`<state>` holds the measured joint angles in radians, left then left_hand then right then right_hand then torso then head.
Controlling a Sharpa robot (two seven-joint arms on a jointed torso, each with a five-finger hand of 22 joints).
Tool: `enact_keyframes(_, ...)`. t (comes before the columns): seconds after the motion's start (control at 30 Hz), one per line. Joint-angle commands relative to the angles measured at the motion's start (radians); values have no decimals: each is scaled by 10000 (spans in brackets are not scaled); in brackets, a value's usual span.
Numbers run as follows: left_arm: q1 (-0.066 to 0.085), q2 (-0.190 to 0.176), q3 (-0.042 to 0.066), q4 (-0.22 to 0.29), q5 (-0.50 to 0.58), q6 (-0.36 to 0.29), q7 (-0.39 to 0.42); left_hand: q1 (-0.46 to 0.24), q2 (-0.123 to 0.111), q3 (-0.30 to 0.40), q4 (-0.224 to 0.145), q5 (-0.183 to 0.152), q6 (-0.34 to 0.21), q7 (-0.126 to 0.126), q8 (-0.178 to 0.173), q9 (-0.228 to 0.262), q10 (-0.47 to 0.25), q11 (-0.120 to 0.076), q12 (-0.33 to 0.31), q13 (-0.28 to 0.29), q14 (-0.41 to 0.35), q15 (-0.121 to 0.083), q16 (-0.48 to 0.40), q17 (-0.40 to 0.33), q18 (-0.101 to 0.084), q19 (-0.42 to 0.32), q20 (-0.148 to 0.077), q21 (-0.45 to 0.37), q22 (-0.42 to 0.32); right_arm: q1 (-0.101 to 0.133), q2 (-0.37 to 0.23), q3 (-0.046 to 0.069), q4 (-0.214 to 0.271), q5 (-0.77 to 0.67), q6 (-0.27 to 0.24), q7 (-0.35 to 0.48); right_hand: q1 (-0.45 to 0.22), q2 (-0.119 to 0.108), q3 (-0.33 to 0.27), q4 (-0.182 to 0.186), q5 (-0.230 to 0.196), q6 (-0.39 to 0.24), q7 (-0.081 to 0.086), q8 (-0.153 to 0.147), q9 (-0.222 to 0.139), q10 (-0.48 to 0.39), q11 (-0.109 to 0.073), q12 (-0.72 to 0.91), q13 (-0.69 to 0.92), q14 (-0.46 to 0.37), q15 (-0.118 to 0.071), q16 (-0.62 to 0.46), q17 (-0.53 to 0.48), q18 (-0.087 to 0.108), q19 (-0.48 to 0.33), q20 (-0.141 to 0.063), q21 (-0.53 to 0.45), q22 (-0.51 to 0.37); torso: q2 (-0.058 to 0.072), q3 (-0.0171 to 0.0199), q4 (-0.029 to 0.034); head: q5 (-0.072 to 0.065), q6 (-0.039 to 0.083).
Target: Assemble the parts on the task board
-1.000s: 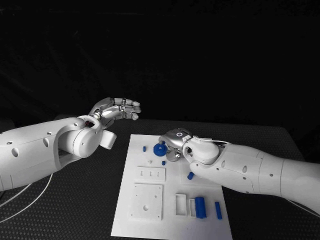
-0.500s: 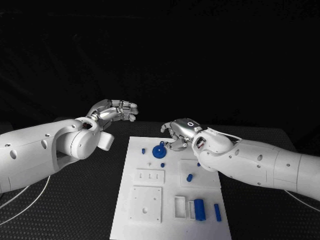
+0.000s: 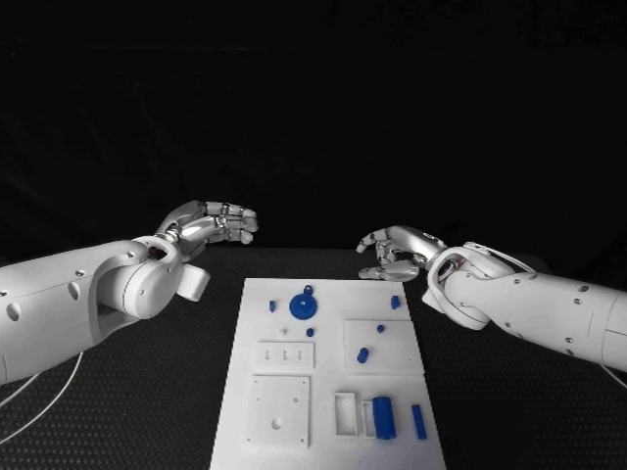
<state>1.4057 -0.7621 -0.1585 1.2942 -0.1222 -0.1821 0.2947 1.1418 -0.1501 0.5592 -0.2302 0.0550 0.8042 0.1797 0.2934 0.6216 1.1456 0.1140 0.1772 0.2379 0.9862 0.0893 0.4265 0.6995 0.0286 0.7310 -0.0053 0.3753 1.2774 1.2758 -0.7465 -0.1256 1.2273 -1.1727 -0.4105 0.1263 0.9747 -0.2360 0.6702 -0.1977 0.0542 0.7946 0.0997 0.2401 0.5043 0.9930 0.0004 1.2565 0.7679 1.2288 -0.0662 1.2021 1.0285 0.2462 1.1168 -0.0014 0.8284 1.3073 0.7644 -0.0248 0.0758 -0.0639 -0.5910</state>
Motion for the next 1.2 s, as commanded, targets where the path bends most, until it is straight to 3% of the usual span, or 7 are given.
enact_keyframes(0.03, 4, 3, 7, -7, -732, 993, 236, -145, -16, -65, 34, -47, 277, -105, 122, 57, 282, -107, 107, 59, 187, -84, 53, 16, -88, 44, -68, -14, -13, -7, -176, -1, -162, 873, 938, 683, 84, 87, -88, -50, -40, 621, 571, 54, -18, -961, 437, -42, -3, -91, 3, -63, -2, 156, -98, 27, -59, 139, -67, 59, -152, -88, 27)
enact_keyframes(0.3, -59, 8, 6, 3, -1113, 1341, 195, 11, 94, 1, -126, -39, 657, -264, 202, 92, 655, -252, 111, 100, 491, -220, -27, -16, -141, 141, -157, -79, -104, -455, -320, -6, -884, 501, 1027, 753, 392, 84, -139, -164, -55, 639, 555, 83, -16, -1052, 425, -60, -18, -194, -6, -120, -15, 156, -208, 93, -123, 144, -149, 146, -312, -138, -36)
enact_keyframes(0.4, -94, 3, 6, 12, -1113, 1317, 180, 9, 54, -2, -225, -41, 387, -129, -22, -5, 352, -120, -173, -7, 156, -110, -362, -147, -200, 86, -146, -163, -164, -671, -237, -6, -1174, 189, 931, 805, 458, 41, -167, -191, -54, 604, 548, 70, -24, -1075, 419, -65, -23, -219, -11, -132, -17, 156, -234, 112, -135, 148, -167, 177, -342, -127, -56)
enact_keyframes(0.6, -169, -24, 6, 68, -1064, 1199, 169, 5, -39, -9, -277, -41, 132, 7, -243, -111, 123, 2, -451, -100, -47, -20, -648, -232, -207, 75, -98, -219, -202, -1045, -47, -6, -1596, -51, 790, 859, 517, -64, -227, -206, -55, 476, 527, 17, -50, -1134, 403, -81, -33, -279, -24, -168, -29, 156, -301, 155, -170, 152, -186, 206, -344, -115, -95)
enact_keyframes(0.77, -198, -77, 6, 108, -1050, 1160, 169, 28, -150, -2, -266, -42, -143, 88, -432, -184, -192, 117, -752, -197, -381, 132, -954, -291, -136, 0, 44, -287, -222, -1330, 110, -4, -1932, -68, 695, 923, 567, -164, -285, -182, -53, 239, 560, -84, -99, -1240, 434, -106, -42, -384, 4, -215, -39, 156, -401, 214, -223, 156, -161, 279, -307, -103, -122)
enact_keyframes(1.03, -210, -101, 6, 128, -1047, 1162, 141, 48, -188, 2, -235, -42, -212, 97, -475, -192, -259, 139, -846, -217, -439, 184, -1033, -280, -86, -26, 99, -306, -218, -1452, 265, -3, -2138, -139, 680, 916, 639, -205, -326, -152, -48, 48, 634, -156, -135, -1323, 503, -96, -37, -454, 70, -217, -30, 156, -456, 256, -250, 165, -119, 311, -254, -131, -146)
enact_keyframes(1.2, -211, -118, 6, 153, -1031, 1150, 129, 52, -181, 7, -220, -42, -215, 110, -477, -190, -254, 149, -855, -216, -431, 194, -1038, -272, -76, -27, 109, -307, -215, -1547, 343, -2, -2174, -151, 577, 892, 690, -168, -316, -144, -47, 62, 654, -137, -130, -1335, 523, -84, -34, -462, 90, -208, -25, 156, -457, 261, -250, 169, -113, 313, -268, -93, -191)
